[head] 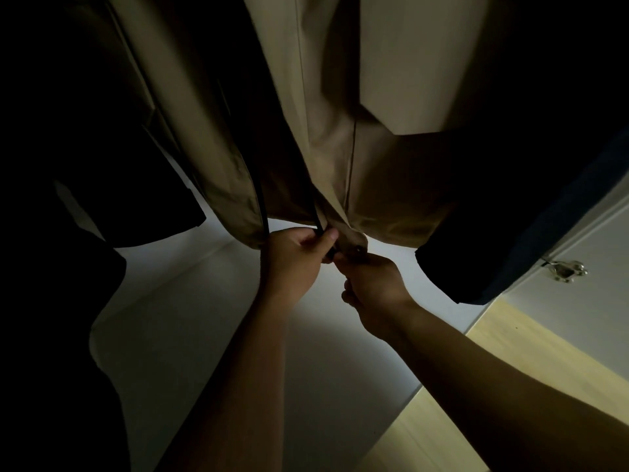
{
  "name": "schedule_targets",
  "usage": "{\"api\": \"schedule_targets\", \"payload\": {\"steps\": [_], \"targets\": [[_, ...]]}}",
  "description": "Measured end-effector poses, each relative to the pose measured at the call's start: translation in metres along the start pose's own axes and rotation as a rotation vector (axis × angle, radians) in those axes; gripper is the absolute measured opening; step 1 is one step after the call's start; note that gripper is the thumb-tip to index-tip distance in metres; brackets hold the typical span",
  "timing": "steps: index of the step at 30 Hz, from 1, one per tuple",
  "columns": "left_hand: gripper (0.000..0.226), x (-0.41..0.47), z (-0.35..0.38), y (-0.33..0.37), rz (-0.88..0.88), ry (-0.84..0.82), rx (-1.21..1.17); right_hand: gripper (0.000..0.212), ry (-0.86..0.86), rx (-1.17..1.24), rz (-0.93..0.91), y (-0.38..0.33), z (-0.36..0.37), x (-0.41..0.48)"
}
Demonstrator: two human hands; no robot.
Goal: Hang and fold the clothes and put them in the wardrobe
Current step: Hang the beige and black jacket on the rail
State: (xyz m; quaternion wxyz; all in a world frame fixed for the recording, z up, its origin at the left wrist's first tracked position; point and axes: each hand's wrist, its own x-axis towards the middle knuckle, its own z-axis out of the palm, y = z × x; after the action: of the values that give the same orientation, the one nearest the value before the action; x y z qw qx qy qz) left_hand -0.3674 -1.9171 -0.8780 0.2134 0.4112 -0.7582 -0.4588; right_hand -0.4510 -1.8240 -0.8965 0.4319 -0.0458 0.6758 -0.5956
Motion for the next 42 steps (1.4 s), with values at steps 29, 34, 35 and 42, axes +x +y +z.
{"api": "schedule_targets", "payload": {"steps": [29,34,35,42], "targets": [[0.021,0.002,-0.006,-0.003,-0.389,-0.036,-0.955,0.014,-0.07,0.525,0.224,-0.008,-0.016,0.01],[0.023,0.001,-0.004,-0.002,-0.273,0.033,-0.53,0.014,-0.138,0.54,0.242,-0.012,-0.01,0.003],[0.023,0.0,-0.004,-0.003,-0.252,0.05,-0.49,0.015,-0.132,0.542,0.244,-0.012,-0.009,0.003],[0.029,-0.004,-0.003,-0.003,-0.185,0.05,-0.586,0.012,-0.097,0.57,0.222,-0.014,-0.001,-0.002]]}}
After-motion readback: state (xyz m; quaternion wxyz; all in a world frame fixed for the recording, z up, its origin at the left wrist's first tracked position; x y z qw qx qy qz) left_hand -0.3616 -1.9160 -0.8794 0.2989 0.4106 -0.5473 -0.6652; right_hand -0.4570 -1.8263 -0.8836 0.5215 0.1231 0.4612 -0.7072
